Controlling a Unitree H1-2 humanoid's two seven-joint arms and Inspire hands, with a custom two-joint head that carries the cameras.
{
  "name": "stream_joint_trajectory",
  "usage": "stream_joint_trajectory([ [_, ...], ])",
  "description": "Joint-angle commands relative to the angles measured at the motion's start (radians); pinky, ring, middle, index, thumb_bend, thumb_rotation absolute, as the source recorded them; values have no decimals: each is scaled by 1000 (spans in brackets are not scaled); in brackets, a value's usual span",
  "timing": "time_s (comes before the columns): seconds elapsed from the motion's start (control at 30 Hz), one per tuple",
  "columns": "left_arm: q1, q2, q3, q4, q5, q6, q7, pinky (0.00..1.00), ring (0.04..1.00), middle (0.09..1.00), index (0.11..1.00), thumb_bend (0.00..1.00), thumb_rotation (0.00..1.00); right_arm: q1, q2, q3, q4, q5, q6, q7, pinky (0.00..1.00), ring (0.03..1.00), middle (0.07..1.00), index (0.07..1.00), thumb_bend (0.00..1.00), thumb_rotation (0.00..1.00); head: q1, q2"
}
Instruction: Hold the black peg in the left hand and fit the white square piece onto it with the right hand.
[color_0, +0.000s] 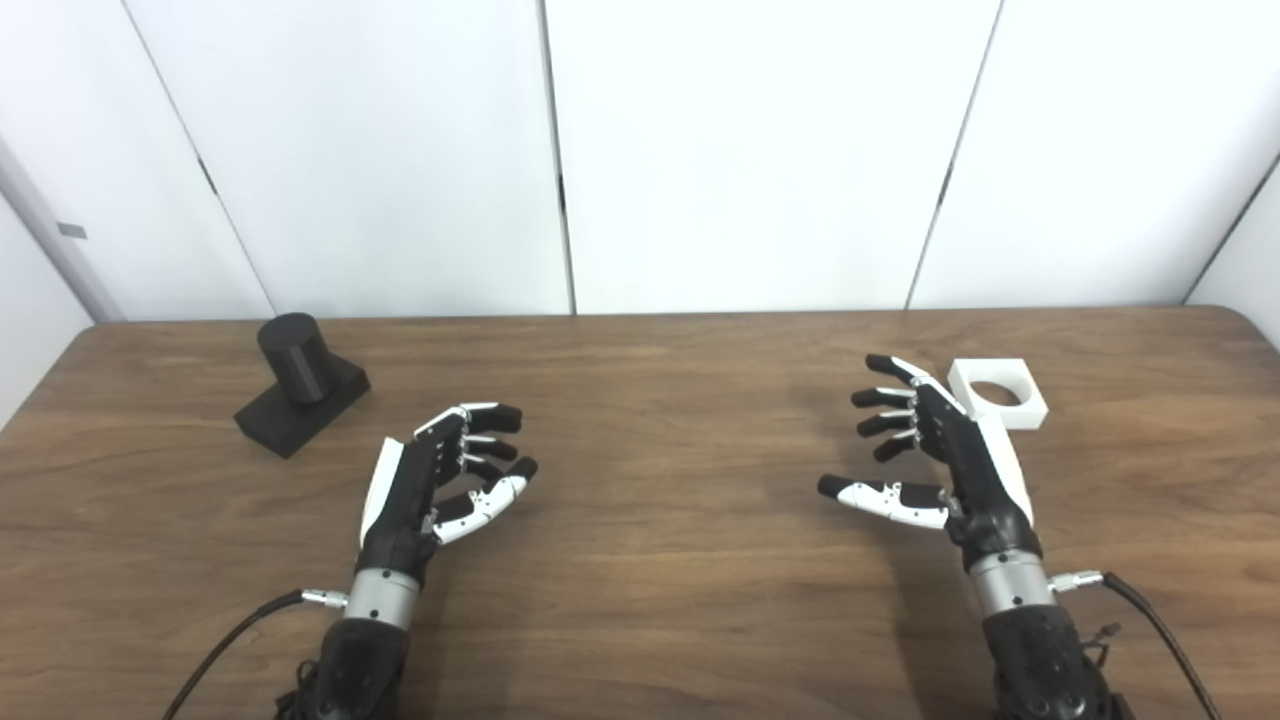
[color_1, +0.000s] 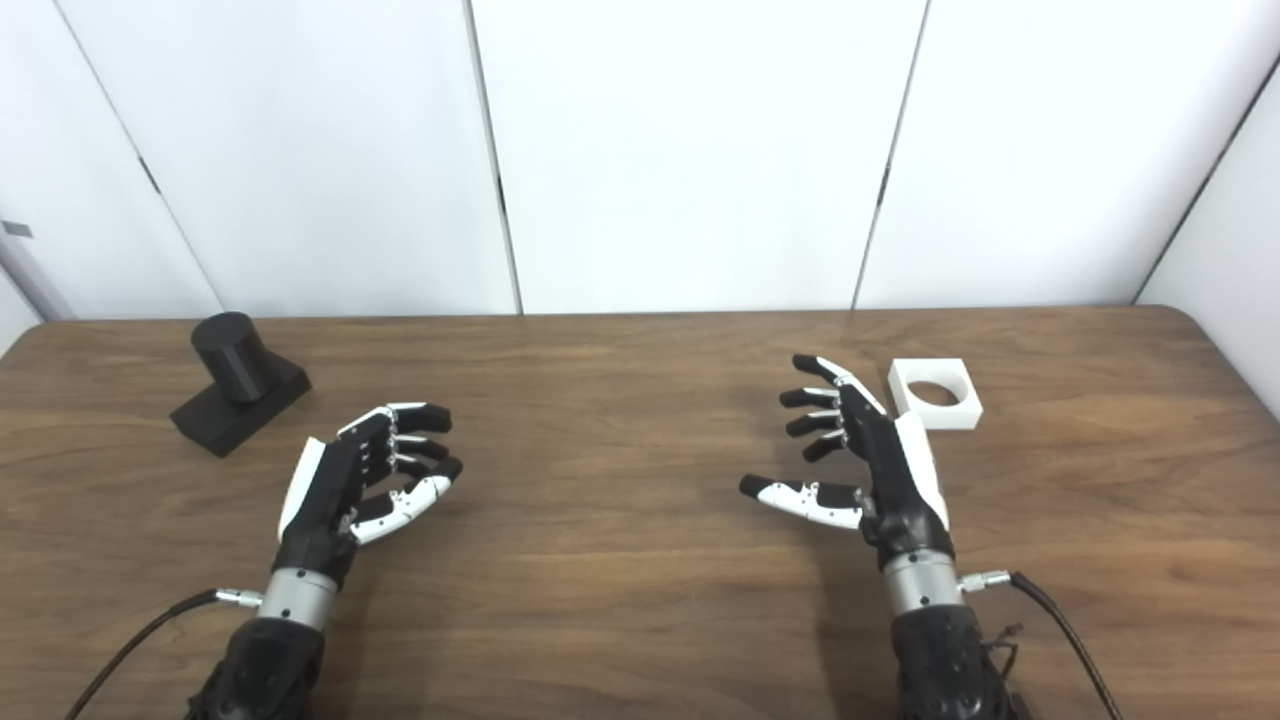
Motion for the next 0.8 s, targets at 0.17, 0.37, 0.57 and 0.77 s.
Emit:
stream_joint_trajectory([
  [0.17, -41, 5, -3, -30, -1, -16, 3, 512, 609, 686, 647, 516, 18, -29, -13, -4, -27, -1, -28, -7, 479, 601, 693, 799, 675, 0, 2, 1],
  [0.37, -36, -2, -14, -34, 17, -8, 8, 523, 620, 698, 657, 520, 45, -24, -21, -9, -29, 4, -22, -1, 486, 612, 695, 793, 678, 3, 112, -21],
  [0.57, -42, -34, -38, -29, 27, 15, 17, 547, 650, 693, 657, 544, 119, -19, -42, -25, -58, 29, -3, 19, 501, 615, 705, 803, 640, 0, 256, -32],
  [0.77, -45, -53, -55, -31, 42, 19, 21, 551, 650, 691, 649, 547, 106, -16, -46, -43, -79, 59, 10, 32, 500, 604, 701, 800, 629, 0, 296, -36],
])
